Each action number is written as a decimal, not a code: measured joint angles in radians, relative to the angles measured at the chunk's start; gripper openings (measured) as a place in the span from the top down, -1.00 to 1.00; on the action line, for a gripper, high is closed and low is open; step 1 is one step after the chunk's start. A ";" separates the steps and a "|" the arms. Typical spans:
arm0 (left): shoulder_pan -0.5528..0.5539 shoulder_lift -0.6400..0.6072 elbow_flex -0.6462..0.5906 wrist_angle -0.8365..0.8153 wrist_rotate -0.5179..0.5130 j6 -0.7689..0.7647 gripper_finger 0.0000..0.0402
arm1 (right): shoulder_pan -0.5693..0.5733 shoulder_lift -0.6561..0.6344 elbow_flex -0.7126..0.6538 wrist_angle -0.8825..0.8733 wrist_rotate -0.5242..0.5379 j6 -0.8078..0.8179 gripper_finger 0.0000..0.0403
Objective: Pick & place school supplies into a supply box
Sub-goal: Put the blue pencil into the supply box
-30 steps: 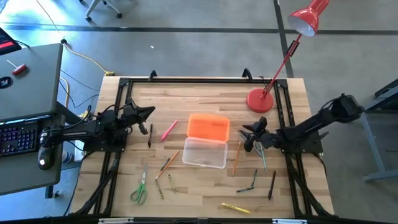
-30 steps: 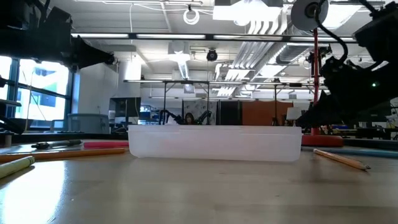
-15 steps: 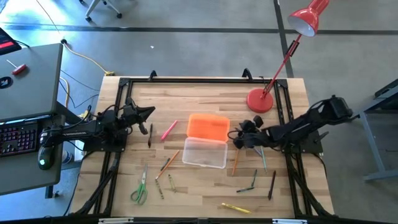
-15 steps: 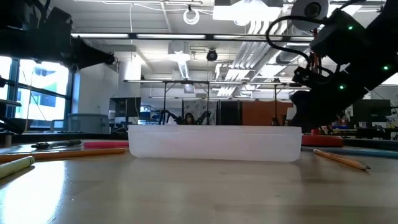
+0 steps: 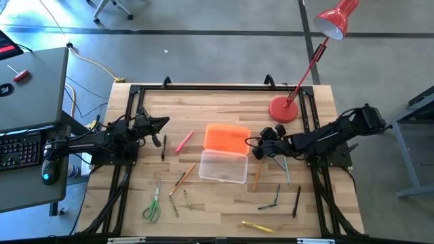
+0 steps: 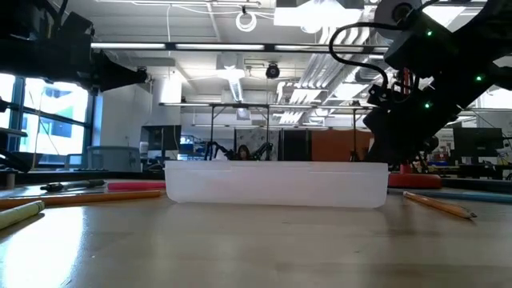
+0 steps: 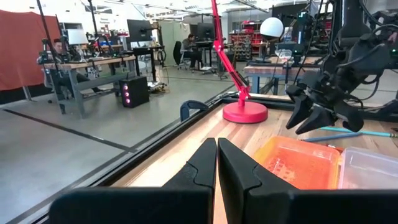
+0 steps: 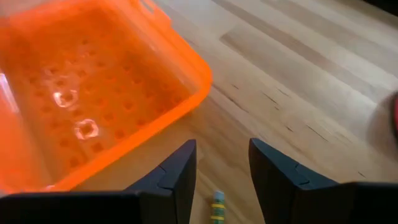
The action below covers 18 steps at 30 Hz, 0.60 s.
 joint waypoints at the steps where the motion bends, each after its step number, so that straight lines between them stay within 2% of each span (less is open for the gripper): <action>1: 0.000 0.000 0.000 0.000 0.000 0.000 0.78 | -0.004 0.000 0.000 0.001 -0.005 0.001 0.37; 12: 0.000 0.000 0.000 0.008 -0.121 -0.026 0.78 | 0.012 0.000 0.000 0.002 -0.024 0.001 0.37; 18: 0.000 0.000 0.000 0.007 -0.125 -0.075 0.78 | 0.047 0.000 0.000 0.002 -0.037 0.056 0.37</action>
